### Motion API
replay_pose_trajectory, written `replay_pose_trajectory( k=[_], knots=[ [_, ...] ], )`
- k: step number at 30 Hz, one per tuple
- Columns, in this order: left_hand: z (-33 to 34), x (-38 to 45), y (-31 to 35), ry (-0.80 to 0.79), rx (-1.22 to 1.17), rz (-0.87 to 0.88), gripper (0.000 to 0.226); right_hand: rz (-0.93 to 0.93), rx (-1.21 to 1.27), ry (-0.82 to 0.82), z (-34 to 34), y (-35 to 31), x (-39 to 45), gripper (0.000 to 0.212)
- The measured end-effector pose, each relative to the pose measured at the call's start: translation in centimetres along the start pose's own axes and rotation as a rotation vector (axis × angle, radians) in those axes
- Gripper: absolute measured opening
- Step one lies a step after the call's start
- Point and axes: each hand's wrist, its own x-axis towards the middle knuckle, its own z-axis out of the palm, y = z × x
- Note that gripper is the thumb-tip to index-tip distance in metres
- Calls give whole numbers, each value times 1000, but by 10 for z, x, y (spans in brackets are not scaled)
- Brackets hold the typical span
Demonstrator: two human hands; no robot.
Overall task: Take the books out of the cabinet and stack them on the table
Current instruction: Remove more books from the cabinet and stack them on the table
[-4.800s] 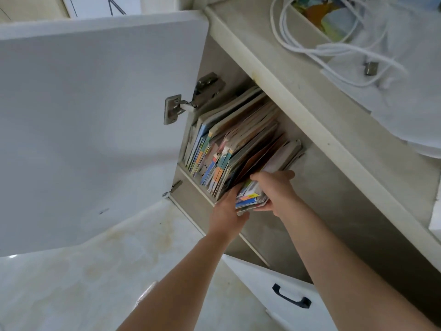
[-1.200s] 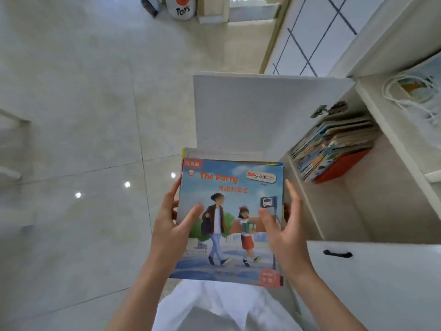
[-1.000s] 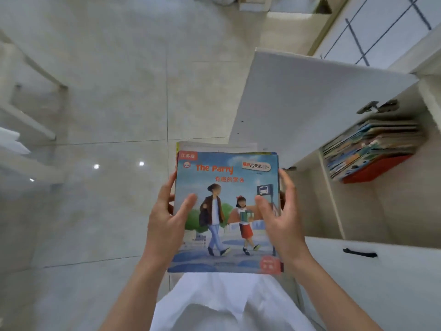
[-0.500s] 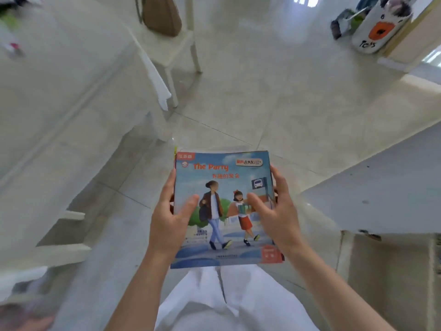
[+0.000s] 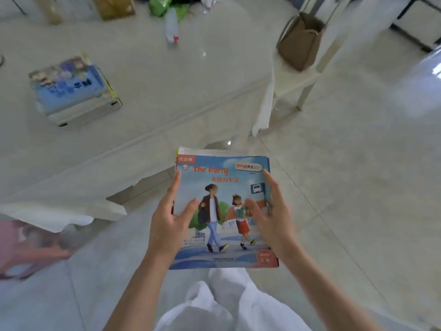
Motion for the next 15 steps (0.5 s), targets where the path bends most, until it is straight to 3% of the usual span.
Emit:
replay_pose_trajectory(
  k=[9, 15],
  knots=[
    [-62, 74, 24, 317, -61, -1, 68, -126, 22, -281, 71, -93, 115, 69],
    [-116, 121, 20, 414, -93, -17, 68, -170, -40, -360, 133, -144, 162, 68]
  ],
)
